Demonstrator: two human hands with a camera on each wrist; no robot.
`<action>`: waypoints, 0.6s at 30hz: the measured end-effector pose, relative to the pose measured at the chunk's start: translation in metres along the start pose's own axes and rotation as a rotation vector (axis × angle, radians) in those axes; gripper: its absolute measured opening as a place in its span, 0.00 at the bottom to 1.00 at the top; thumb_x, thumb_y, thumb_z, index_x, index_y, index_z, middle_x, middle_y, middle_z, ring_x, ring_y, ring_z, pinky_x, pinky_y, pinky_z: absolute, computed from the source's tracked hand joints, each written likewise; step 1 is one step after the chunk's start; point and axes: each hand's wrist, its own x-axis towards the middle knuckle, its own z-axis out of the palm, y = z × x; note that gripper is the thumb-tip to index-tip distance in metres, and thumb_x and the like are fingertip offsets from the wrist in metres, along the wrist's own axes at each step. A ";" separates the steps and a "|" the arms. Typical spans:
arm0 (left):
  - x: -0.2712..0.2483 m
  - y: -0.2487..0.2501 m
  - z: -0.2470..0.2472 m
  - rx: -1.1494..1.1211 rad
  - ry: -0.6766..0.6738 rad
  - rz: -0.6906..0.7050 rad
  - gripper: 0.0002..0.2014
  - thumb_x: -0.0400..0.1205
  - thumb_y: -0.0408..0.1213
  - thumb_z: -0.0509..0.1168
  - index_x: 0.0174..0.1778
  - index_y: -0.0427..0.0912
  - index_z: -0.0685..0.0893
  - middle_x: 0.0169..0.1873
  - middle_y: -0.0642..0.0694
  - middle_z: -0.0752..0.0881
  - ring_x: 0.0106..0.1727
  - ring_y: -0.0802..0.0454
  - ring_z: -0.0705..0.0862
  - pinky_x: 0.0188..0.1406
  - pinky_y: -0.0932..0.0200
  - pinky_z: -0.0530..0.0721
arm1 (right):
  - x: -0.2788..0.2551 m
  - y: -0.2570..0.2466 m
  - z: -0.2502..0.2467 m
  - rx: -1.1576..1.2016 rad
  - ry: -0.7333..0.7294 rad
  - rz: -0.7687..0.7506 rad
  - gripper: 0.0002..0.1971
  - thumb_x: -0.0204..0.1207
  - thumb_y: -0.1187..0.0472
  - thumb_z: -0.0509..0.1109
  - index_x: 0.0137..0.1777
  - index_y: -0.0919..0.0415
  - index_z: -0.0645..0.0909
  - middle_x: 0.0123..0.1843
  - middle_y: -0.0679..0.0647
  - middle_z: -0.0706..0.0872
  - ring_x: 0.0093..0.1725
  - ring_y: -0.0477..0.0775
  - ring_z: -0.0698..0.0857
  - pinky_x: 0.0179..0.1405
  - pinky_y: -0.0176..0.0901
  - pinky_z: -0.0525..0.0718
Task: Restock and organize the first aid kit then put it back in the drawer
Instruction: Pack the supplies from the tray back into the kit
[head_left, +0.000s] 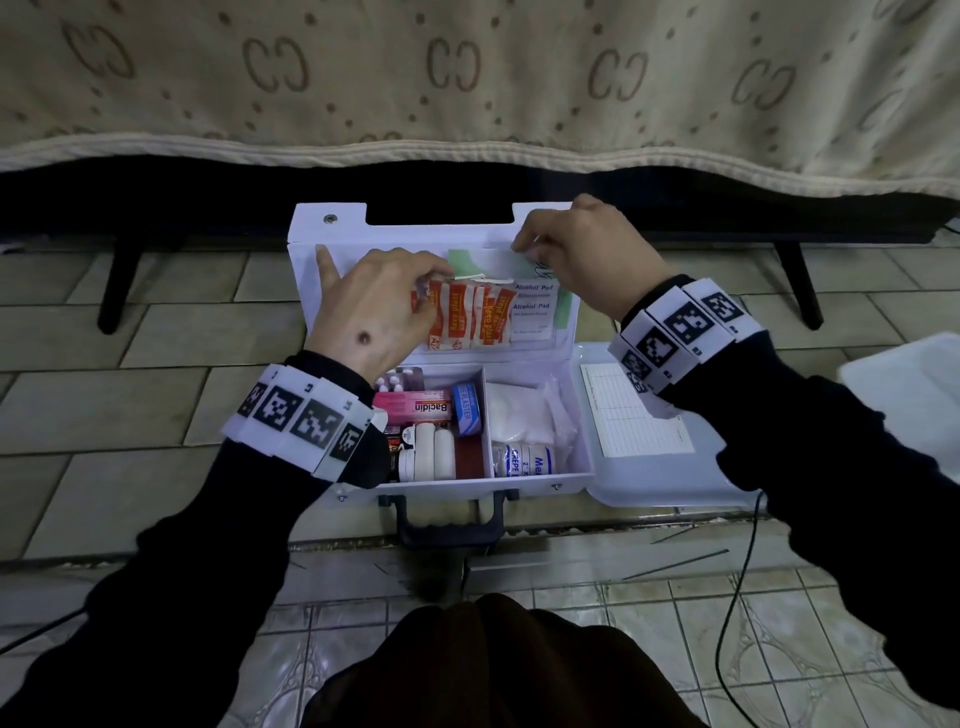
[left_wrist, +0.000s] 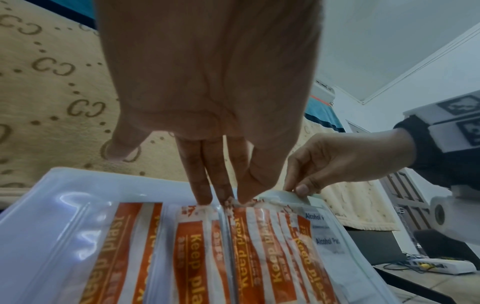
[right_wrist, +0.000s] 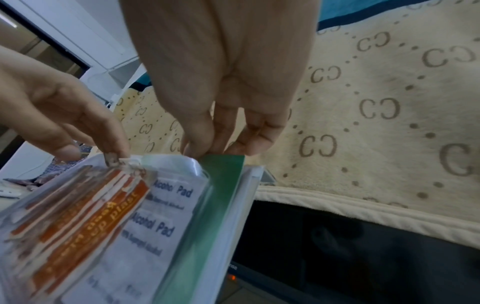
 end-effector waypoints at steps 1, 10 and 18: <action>0.000 0.000 0.000 -0.005 0.006 -0.001 0.18 0.81 0.36 0.61 0.66 0.53 0.79 0.61 0.50 0.83 0.68 0.48 0.75 0.75 0.29 0.42 | -0.001 0.000 0.002 0.013 0.007 0.002 0.12 0.80 0.63 0.62 0.58 0.54 0.84 0.51 0.62 0.87 0.55 0.61 0.78 0.55 0.48 0.77; 0.005 -0.014 0.001 -0.210 0.106 0.013 0.23 0.80 0.31 0.63 0.72 0.46 0.75 0.70 0.45 0.77 0.72 0.49 0.73 0.77 0.52 0.62 | -0.011 0.004 0.000 -0.012 -0.060 -0.065 0.14 0.81 0.60 0.60 0.64 0.60 0.80 0.60 0.56 0.84 0.61 0.60 0.78 0.64 0.60 0.74; 0.020 -0.066 -0.012 -0.491 0.286 -0.446 0.25 0.81 0.48 0.63 0.69 0.36 0.74 0.60 0.44 0.82 0.58 0.48 0.81 0.45 0.65 0.73 | -0.018 0.010 0.006 0.064 0.004 -0.029 0.11 0.78 0.65 0.66 0.58 0.61 0.84 0.55 0.56 0.86 0.62 0.58 0.77 0.65 0.55 0.74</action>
